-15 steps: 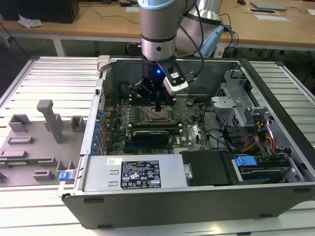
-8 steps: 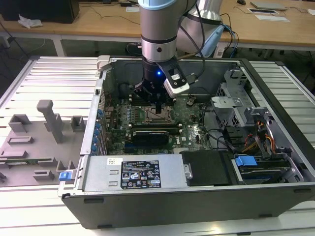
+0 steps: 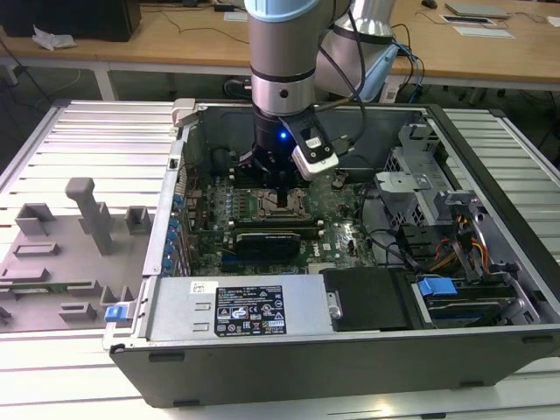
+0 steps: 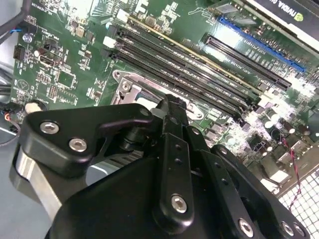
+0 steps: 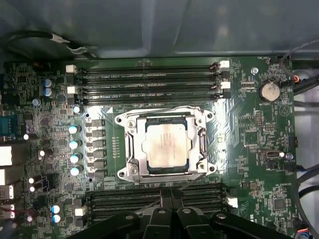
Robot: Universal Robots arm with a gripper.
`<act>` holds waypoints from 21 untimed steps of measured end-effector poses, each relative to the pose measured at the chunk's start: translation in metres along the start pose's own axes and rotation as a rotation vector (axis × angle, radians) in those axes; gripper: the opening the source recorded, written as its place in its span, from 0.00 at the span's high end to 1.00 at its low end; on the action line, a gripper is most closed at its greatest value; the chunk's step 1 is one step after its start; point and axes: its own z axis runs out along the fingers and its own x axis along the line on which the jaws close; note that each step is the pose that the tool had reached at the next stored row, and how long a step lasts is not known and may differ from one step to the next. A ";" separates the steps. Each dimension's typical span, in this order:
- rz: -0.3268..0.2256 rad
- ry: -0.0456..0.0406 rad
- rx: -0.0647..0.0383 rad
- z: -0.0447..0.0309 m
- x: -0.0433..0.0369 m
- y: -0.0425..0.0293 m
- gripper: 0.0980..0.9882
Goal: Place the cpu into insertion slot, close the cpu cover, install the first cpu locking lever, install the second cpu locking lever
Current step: 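Install the second cpu locking lever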
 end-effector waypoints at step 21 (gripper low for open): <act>-0.001 0.0607 0.001 0.0076 0.0120 -0.0060 0.99</act>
